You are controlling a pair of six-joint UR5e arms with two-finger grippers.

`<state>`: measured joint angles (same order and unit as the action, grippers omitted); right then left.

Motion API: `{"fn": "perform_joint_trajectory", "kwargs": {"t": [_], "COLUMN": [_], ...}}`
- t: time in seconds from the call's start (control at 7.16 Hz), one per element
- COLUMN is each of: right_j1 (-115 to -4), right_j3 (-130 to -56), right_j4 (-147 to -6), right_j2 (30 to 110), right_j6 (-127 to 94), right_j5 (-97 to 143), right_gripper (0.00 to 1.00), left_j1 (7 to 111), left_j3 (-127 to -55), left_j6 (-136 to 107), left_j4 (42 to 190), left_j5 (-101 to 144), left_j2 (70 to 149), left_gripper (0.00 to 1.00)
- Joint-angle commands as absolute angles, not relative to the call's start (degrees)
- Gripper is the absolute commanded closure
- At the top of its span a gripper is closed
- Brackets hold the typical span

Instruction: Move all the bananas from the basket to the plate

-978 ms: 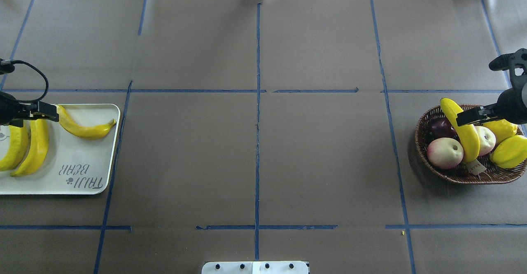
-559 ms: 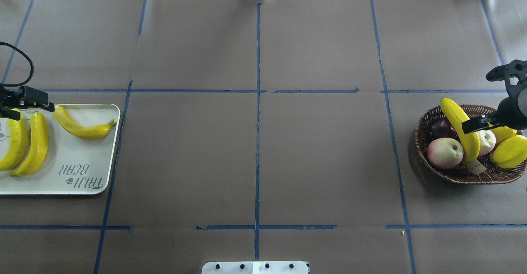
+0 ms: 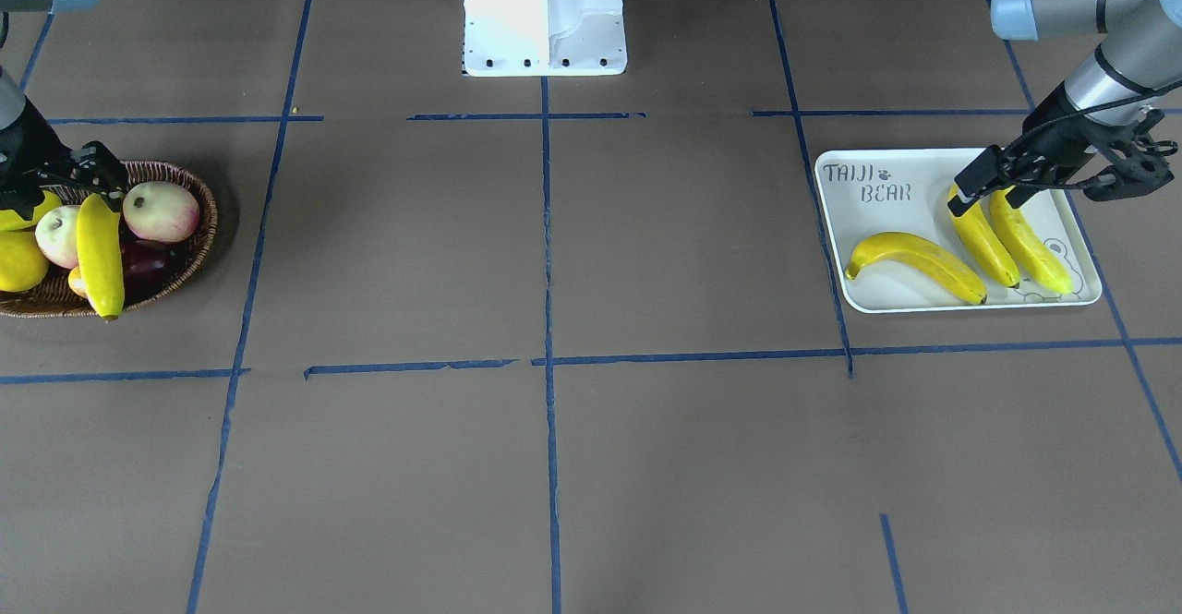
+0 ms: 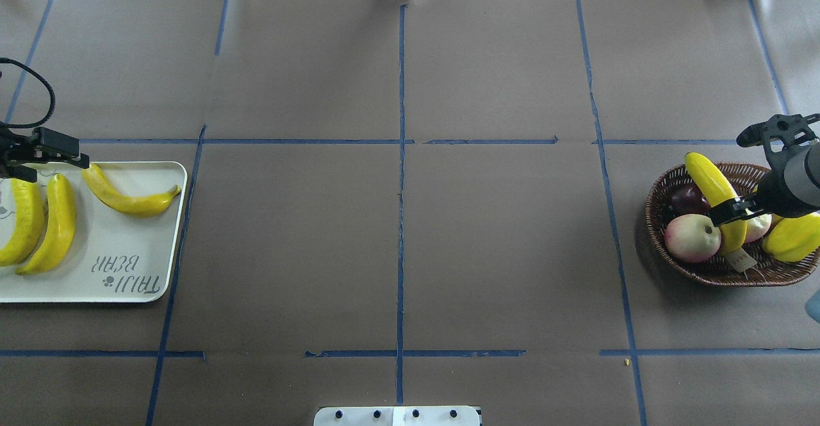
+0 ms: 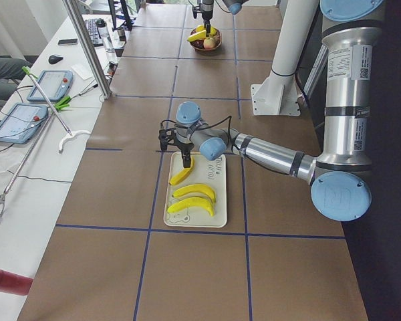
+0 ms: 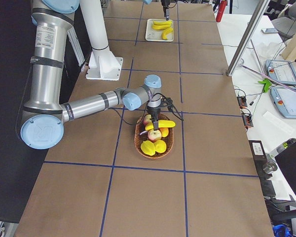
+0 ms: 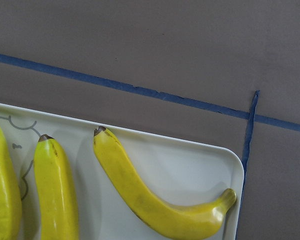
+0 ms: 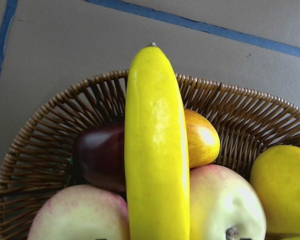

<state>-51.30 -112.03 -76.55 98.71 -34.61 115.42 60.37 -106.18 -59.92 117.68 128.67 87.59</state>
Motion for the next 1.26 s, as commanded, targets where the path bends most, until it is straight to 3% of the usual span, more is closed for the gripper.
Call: {"fn": "perform_joint_trajectory", "kwargs": {"t": [0.0, 0.14, 0.56, 1.12], "right_j1": [-51.15, -51.24, -51.50, -60.16], "right_j3": [-111.88, -111.97, -112.05, -123.55], "right_j4": [-76.55, -76.55, -76.55, -76.55], "right_j2": [98.88, 98.79, 98.79, 103.00], "right_j6": [-34.37, -33.50, -33.48, -33.31], "right_j5": [115.84, 116.27, 116.02, 122.38], "right_gripper": [0.49, 0.65, 0.97, 1.00], "left_j1": [60.29, 60.29, 60.38, 60.29], "left_j3": [-106.26, -106.26, -106.26, -106.26], "left_j6": [-59.94, -59.94, -60.03, -60.12], "left_j4": [117.69, 117.69, 117.86, 117.77], "left_j5": [128.67, 128.67, 128.67, 128.67], "left_j2": [87.71, 87.71, 87.71, 88.41], "left_gripper": [0.00, 0.00, 0.00, 0.00]}}
